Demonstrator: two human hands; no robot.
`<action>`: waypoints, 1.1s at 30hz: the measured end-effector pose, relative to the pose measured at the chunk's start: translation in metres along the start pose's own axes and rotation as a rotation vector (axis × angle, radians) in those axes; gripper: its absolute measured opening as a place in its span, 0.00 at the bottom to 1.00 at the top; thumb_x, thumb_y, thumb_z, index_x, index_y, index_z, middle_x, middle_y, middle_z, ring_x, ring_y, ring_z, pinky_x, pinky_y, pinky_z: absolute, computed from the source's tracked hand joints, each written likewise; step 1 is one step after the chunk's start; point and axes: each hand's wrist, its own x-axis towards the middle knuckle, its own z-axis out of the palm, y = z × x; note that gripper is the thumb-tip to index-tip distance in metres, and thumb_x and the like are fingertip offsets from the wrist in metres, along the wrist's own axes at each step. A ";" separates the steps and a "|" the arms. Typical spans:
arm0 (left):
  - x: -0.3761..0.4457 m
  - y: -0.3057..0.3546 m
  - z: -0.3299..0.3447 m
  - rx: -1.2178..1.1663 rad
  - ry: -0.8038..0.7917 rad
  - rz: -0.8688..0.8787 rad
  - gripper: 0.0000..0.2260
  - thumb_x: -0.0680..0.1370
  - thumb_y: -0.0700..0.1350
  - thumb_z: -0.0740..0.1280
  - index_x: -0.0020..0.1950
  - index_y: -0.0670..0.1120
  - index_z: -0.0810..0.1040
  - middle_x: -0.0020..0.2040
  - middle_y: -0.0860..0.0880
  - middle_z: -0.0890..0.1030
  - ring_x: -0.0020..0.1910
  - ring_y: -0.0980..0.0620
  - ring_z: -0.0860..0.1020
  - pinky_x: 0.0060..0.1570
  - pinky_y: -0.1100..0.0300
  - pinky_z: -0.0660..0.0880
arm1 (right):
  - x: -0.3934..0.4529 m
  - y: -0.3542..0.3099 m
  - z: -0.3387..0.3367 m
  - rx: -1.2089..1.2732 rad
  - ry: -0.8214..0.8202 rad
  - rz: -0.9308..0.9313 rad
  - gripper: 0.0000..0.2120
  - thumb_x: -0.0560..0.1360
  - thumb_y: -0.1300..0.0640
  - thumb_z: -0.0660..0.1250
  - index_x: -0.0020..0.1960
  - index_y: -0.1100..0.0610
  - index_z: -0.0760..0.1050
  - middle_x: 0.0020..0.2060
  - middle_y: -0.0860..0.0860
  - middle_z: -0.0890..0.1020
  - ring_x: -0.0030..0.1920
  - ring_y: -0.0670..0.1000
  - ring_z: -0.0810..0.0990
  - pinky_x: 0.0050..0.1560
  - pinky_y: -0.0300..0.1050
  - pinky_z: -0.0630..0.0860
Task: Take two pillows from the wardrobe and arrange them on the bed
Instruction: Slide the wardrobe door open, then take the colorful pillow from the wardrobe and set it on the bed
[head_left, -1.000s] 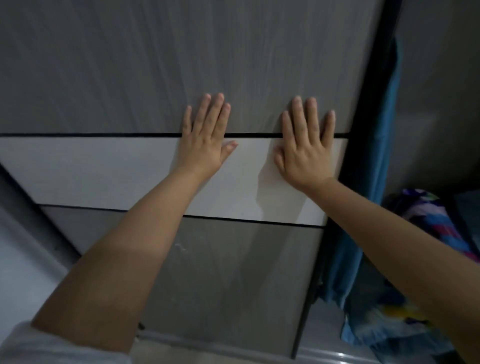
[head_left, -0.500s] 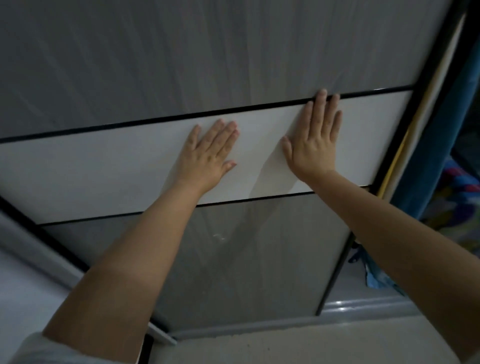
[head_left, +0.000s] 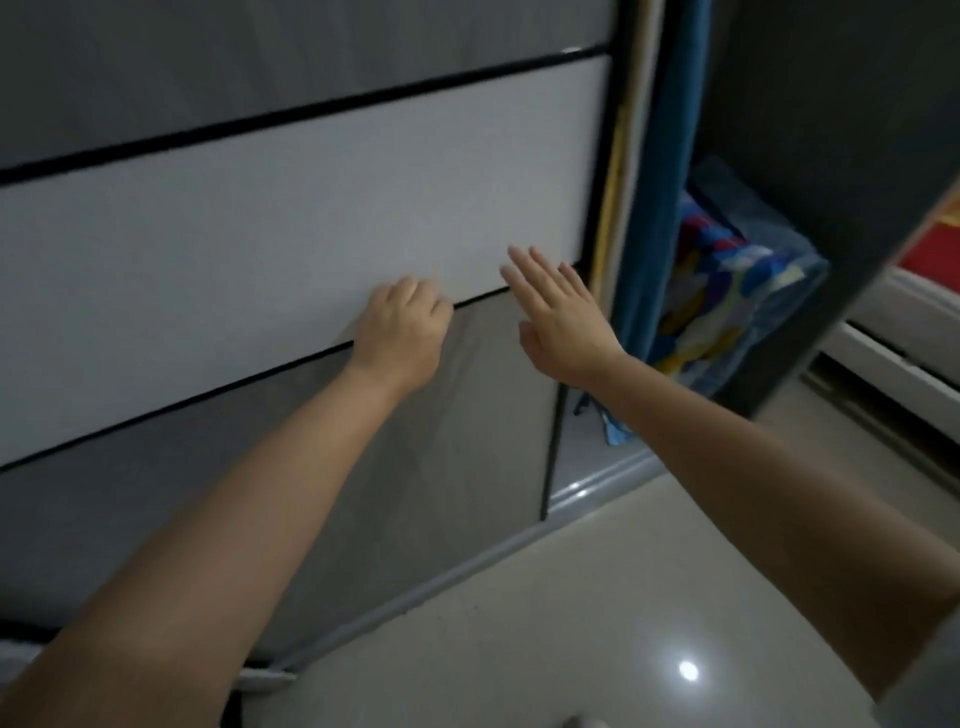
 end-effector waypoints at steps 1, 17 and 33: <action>0.012 0.019 0.004 -0.043 -0.018 0.046 0.10 0.52 0.34 0.76 0.27 0.40 0.77 0.27 0.42 0.79 0.26 0.44 0.79 0.24 0.63 0.74 | -0.017 0.019 0.002 0.018 0.002 0.054 0.27 0.75 0.64 0.57 0.73 0.60 0.54 0.75 0.57 0.56 0.76 0.57 0.51 0.75 0.56 0.50; 0.291 0.294 0.088 -0.415 -0.379 0.057 0.11 0.78 0.40 0.57 0.54 0.38 0.75 0.56 0.40 0.77 0.57 0.40 0.74 0.49 0.50 0.74 | -0.126 0.393 -0.048 -0.092 -0.141 0.585 0.14 0.74 0.61 0.61 0.58 0.63 0.75 0.59 0.61 0.79 0.67 0.59 0.68 0.69 0.54 0.66; 0.522 0.344 0.285 -0.758 -0.849 -0.376 0.19 0.80 0.53 0.57 0.61 0.39 0.71 0.59 0.39 0.78 0.57 0.39 0.76 0.52 0.51 0.75 | 0.021 0.642 0.079 -0.010 -0.420 0.708 0.19 0.76 0.57 0.59 0.66 0.58 0.67 0.68 0.57 0.70 0.70 0.57 0.63 0.72 0.56 0.58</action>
